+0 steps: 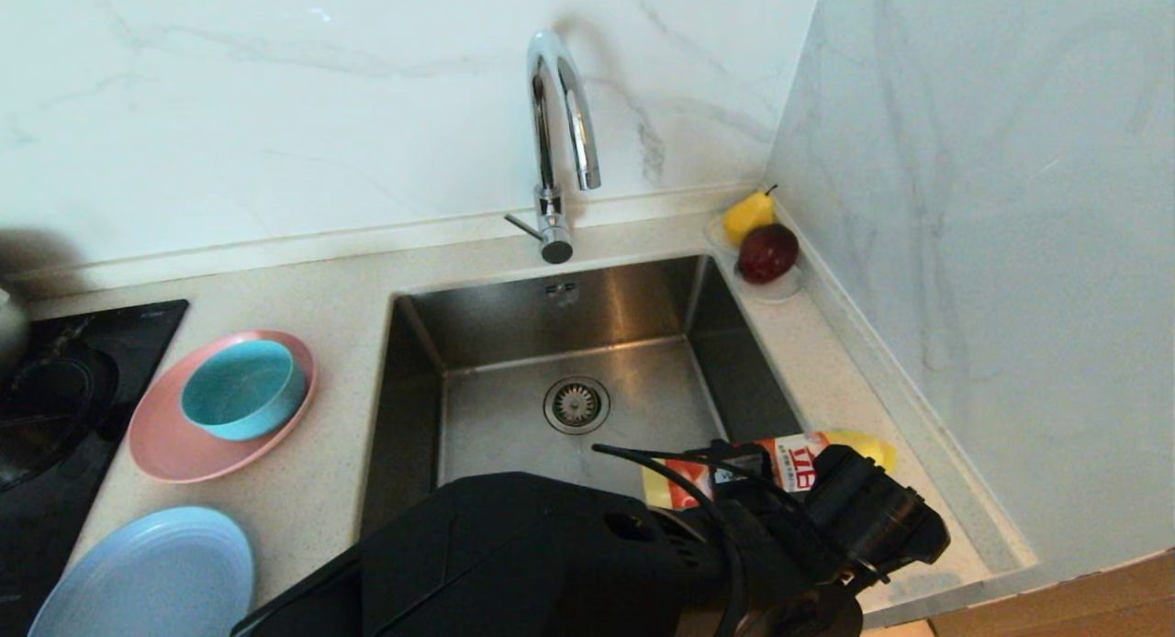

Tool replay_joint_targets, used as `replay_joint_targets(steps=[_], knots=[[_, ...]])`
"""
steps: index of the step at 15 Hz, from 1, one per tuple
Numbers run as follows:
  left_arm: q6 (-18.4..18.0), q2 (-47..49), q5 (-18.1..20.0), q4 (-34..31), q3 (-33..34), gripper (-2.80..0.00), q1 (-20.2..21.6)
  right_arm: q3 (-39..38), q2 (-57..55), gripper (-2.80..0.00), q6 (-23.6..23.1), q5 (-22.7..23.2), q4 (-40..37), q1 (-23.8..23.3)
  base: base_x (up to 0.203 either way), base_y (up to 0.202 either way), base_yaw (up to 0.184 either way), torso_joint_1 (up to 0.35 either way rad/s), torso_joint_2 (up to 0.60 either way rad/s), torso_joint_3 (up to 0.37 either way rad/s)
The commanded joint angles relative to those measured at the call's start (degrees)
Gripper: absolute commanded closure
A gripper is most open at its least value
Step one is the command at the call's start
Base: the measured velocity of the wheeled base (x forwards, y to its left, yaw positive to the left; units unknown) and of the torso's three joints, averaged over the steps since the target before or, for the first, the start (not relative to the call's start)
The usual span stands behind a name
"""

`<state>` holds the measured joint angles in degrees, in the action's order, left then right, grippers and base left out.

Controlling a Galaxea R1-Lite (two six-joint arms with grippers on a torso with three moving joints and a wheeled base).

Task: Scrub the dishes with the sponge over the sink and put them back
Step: Squeeze it onto the sponge

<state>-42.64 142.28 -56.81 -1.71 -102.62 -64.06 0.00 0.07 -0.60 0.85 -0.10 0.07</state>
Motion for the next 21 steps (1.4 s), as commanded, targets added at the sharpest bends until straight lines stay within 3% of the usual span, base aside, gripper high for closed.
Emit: replay_joint_targets(steps=[1,21], knots=[[-0.25,0.19,-0.32,-0.05,-0.04,0.0,-0.01,0.0,0.01,0.0,-0.02,0.03,0.01,0.01,0.0,0.0,0.0,0.0,0.0,0.0],[-0.34,1.25,-1.45,-0.26,-2.67,0.0,-0.01,0.0,0.01,0.0,-0.02,0.03,0.01,0.01,0.0,0.0,0.0,0.0,0.0,0.0]])
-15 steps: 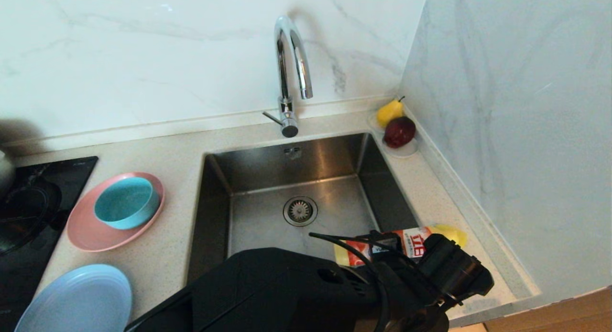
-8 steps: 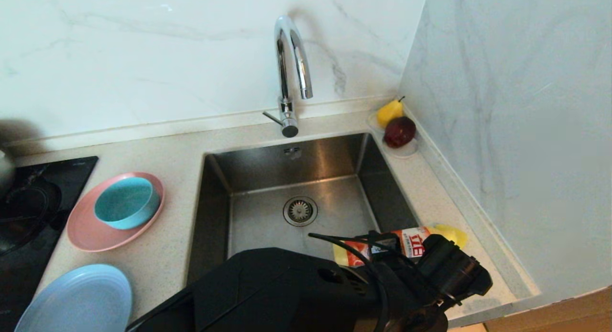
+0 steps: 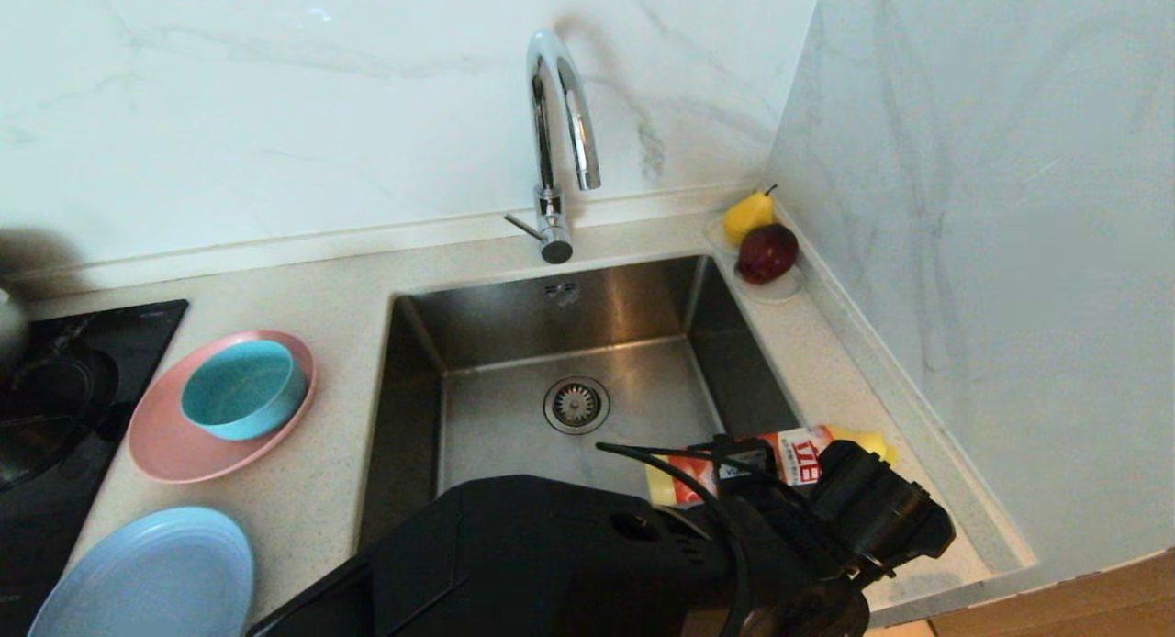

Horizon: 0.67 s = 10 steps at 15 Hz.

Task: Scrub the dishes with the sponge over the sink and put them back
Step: Squeeze it onto the sponge

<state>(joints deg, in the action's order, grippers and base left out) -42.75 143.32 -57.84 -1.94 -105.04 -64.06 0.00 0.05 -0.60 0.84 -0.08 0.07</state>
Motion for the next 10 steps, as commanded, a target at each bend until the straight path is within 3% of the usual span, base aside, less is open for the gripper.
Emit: replay_joint_targets(steps=[1,10], knots=[[-0.23,0.17,-0.43,-0.05,-0.25,0.0,-0.01,0.0,0.04,0.0,-0.02,0.04,-0.01,0.01,0.0,0.0,0.0,0.0,0.0,0.0],[-0.22,0.55,-0.52,-0.25,-0.08,0.0,-0.01,0.0,0.04,0.0,-0.02,0.04,-0.01,0.01,0.0,0.0,0.0,0.0,0.0,0.0]])
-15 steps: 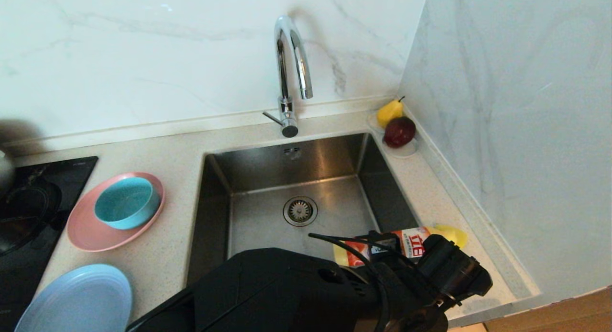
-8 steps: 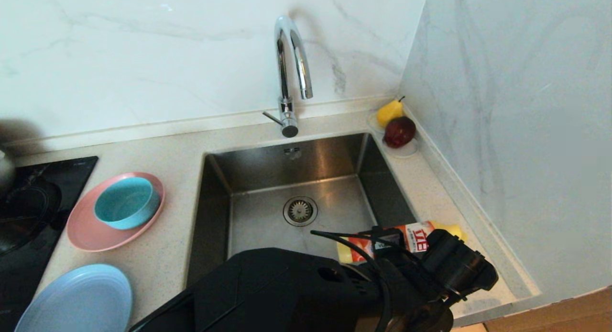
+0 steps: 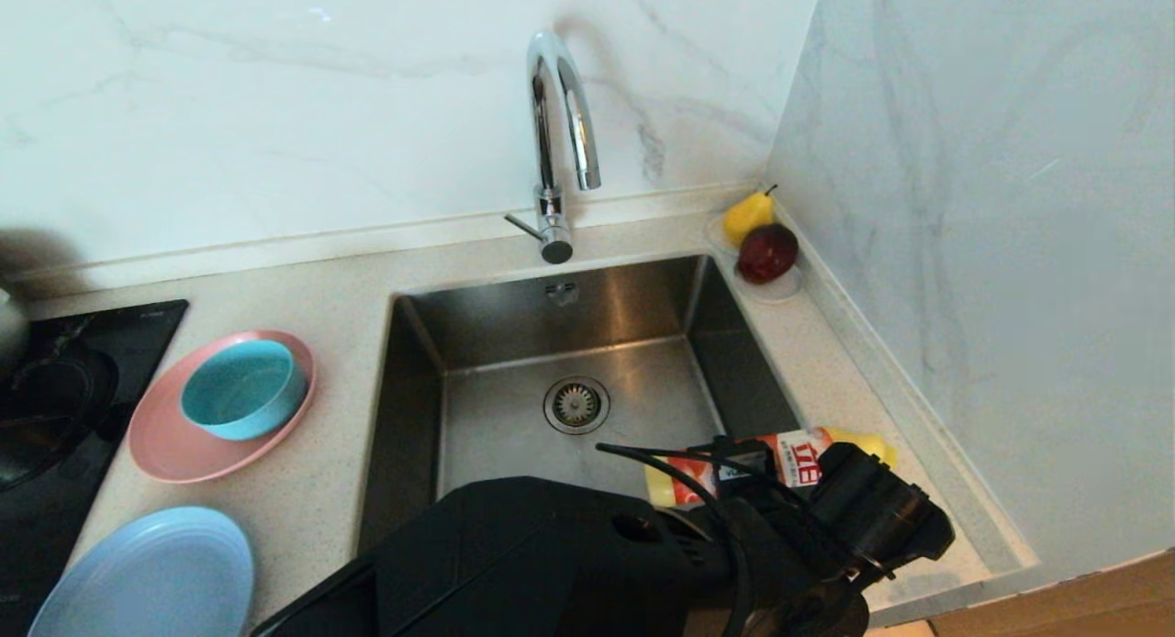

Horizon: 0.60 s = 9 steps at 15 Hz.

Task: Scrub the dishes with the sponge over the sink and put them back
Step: Squeeze it onto the sponge

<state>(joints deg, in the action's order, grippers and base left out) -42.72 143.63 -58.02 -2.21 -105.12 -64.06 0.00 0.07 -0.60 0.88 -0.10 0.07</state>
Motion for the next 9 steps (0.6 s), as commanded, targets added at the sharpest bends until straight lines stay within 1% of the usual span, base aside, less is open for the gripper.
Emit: replay_joint_targets(steps=[1,9], knots=[[-0.13,0.34,-0.34,0.01,0.16,0.0,-0.01,0.0,0.02,0.0,-0.02,0.0,0.01,0.01,0.0,0.0,0.0,0.0,0.0,0.0],[-0.26,0.39,-0.34,-0.34,0.98,0.0,-0.1,0.0,0.02,0.0,-0.02,0.0,0.01,0.01,0.0,0.0,0.0,0.0,0.0,0.0]])
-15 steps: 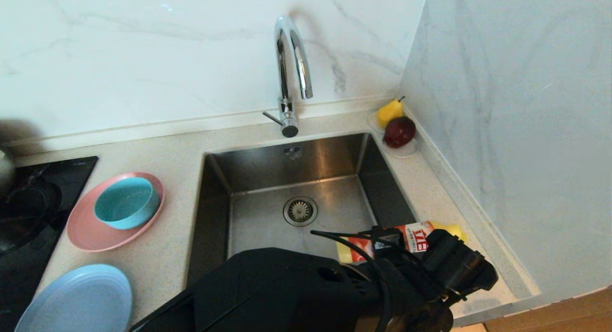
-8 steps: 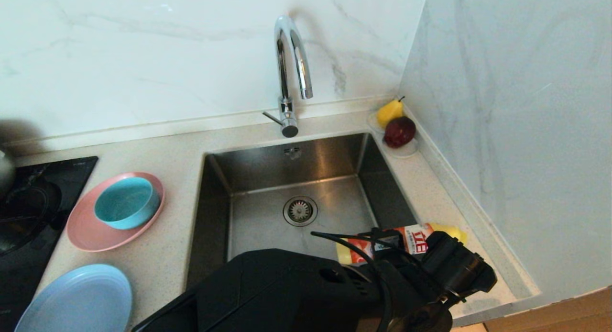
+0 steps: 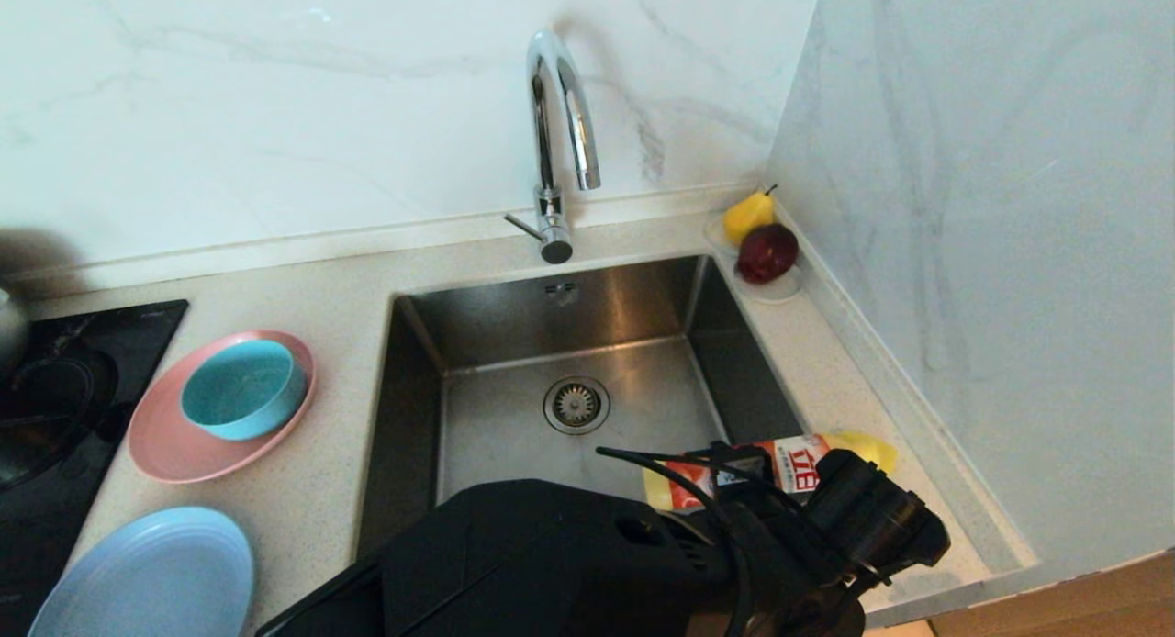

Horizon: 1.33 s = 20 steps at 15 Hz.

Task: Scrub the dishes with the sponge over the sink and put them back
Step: Squeeze it onto the sponge

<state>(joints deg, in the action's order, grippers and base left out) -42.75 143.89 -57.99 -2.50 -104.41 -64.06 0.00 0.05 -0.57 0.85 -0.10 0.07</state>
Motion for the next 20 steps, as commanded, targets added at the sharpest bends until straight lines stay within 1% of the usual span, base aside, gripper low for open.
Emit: replay_joint_targets(steps=[1,9,11,14,20], knots=[[-0.23,0.08,-0.37,-0.3,0.7,0.0,-0.1,0.0,0.06,0.0,-0.04,0.03,0.01,0.01,0.0,0.0,0.0,0.0,0.0,0.0],[-0.14,0.08,-0.37,-0.49,1.23,0.0,-0.1,0.0,0.03,0.0,-0.04,0.03,0.01,0.01,0.0,0.0,0.0,0.0,0.0,0.0],[0.5,-0.02,-0.36,0.05,1.05,0.0,-0.1,0.0,0.03,0.0,-0.04,0.03,0.01,0.01,0.0,0.0,0.0,0.0,0.0,0.0],[2.43,-1.25,-0.28,0.13,1.1,0.0,-0.11,0.0,0.03,0.0,-0.04,0.03,0.01,0.01,0.0,0.0,0.0,0.0,0.0,0.0],[7.62,-3.81,-0.12,0.12,1.27,0.0,-0.33,0.0,0.03,0.0,-0.04,0.03,0.01,0.01,0.0,0.0,0.0,0.0,0.0,0.0]])
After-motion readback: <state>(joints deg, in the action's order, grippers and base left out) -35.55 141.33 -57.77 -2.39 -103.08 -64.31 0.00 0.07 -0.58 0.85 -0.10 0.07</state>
